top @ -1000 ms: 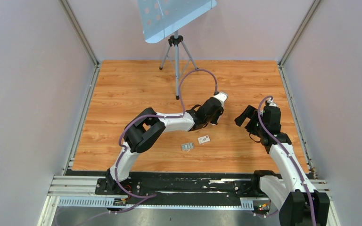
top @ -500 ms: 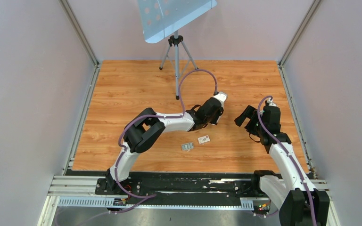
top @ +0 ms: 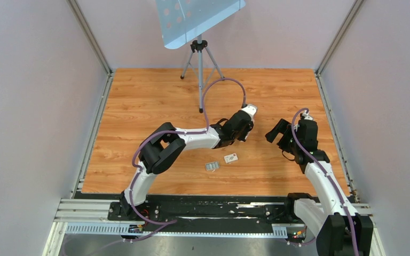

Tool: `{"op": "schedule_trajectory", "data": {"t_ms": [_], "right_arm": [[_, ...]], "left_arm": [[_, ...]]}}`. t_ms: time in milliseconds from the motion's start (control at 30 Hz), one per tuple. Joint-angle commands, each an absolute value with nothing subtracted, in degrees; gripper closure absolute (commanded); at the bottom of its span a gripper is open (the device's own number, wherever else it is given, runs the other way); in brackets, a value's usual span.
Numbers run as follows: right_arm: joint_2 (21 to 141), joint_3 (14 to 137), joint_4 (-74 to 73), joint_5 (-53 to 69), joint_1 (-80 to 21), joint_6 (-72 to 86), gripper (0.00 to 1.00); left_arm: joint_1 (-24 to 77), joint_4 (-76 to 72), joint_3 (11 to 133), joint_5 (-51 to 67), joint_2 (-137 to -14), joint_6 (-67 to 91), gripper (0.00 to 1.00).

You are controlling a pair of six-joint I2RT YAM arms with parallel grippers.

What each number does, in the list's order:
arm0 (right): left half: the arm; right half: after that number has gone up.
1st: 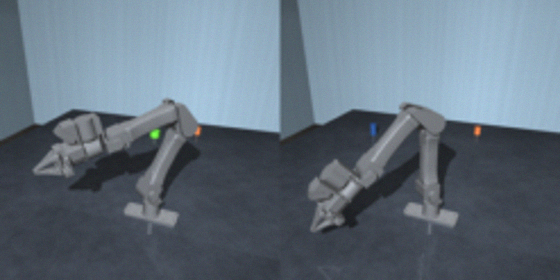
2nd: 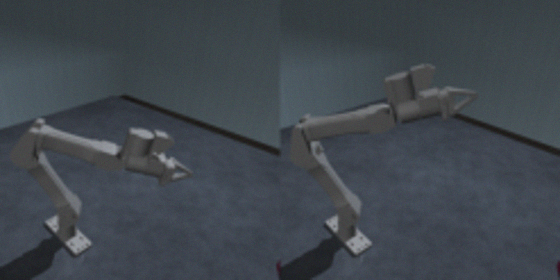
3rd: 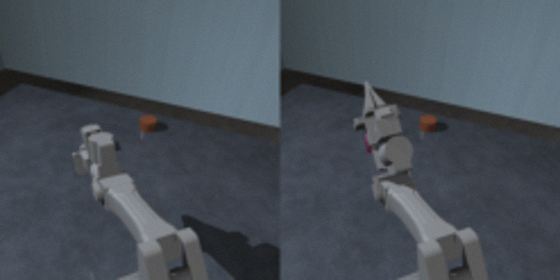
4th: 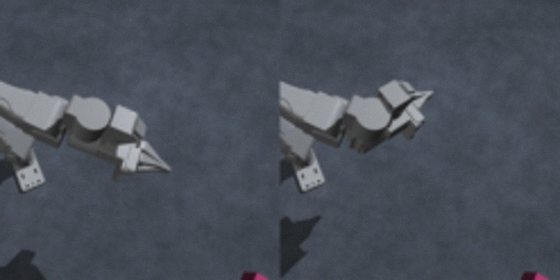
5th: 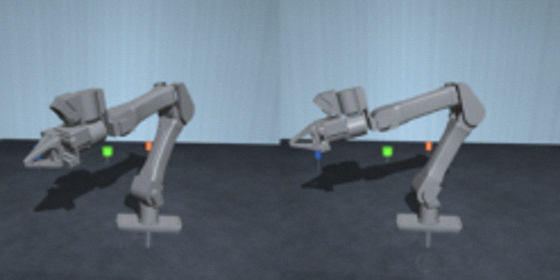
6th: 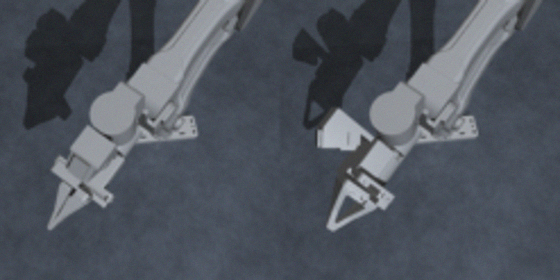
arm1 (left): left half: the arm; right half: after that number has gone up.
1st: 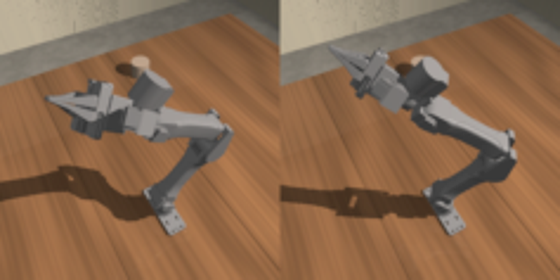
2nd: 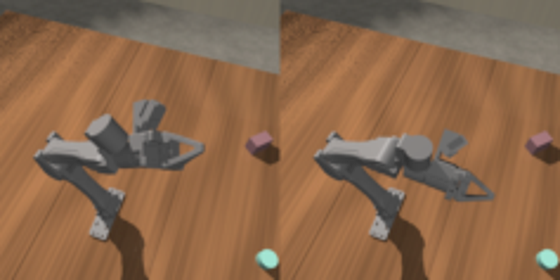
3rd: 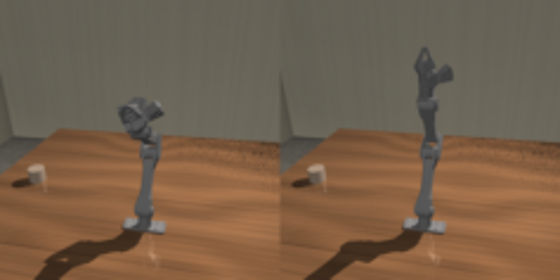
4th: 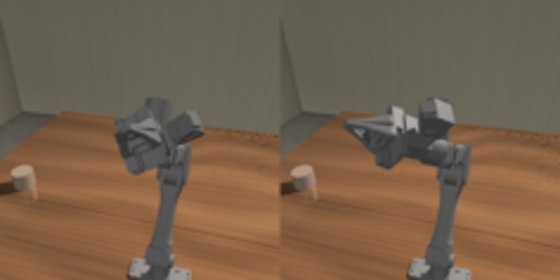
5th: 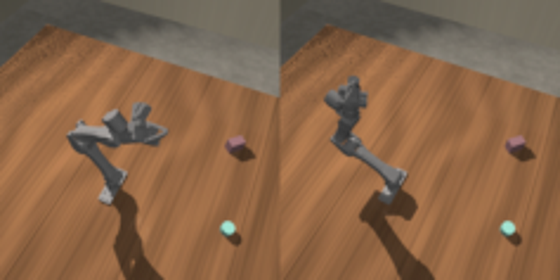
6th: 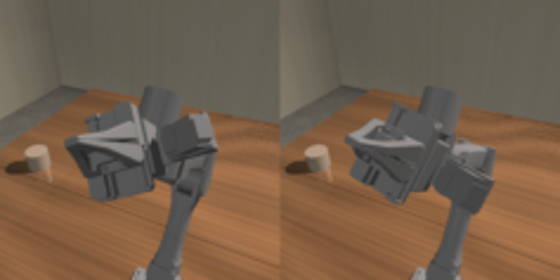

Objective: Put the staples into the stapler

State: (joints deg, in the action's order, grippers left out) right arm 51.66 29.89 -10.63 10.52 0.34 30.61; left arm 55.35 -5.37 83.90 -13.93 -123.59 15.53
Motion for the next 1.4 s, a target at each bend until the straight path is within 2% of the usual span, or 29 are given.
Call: {"op": "schedule_trajectory", "data": {"t_ms": [0,1367], "right_arm": [[51.8,29.3,-10.6,11.3,1.4,30.4,0.0],[50.2,29.0,-11.3,11.1,1.5,29.7,0.0]], "left_arm": [[56.0,-5.3,84.8,-14.2,-120.4,16.6,0.86],[57.2,-6.8,85.5,-17.3,-124.6,15.8,0.85]]}}
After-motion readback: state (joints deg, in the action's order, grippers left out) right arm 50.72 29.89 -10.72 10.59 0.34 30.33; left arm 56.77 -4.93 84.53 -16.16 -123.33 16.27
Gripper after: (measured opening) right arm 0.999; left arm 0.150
